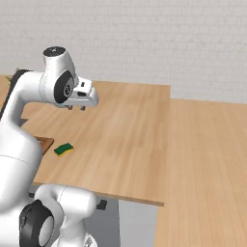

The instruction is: Pick up the sponge from the counter and clean the cutting board by briefly scrubbing or pressing down on the cutting board. Once finished, release the sponge.

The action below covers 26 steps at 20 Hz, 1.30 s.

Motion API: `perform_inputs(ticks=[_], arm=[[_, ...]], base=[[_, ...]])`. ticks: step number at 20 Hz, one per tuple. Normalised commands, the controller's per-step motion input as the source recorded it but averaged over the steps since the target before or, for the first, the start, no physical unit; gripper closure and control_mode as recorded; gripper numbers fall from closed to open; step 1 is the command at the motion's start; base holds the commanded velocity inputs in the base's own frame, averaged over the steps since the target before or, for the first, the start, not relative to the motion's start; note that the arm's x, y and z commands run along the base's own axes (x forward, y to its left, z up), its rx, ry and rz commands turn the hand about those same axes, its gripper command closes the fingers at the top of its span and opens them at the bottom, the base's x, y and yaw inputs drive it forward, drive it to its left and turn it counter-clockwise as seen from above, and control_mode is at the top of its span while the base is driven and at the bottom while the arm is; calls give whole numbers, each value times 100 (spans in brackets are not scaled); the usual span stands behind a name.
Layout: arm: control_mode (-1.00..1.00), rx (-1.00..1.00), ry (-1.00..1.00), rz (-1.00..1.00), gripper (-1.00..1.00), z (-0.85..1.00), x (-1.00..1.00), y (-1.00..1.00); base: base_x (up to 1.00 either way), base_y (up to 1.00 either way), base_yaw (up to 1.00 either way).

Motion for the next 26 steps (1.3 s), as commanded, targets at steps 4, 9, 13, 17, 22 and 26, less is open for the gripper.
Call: perform_inputs(ticks=[4, 9, 13, 17, 22, 26], arm=[[-100, -1, 0, 0, -100, -33, -1, 16], [-100, -1, 0, -3, -100, -60, -1, 65], [-100, 0, 0, -12, -100, -53, -21, 43], [-100, 3, 1, -21, -100, -50, -9, 36], [-100, 12, 7, -27, -100, -44, 0, 43], [-100, 15, 5, -27, -100, -36, 0, 52]], base=[[0, 0, 0], [0, 0, 0], [0, 0, 0], [0, 0, 0], [0, 0, 0], [0, 0, 0]])
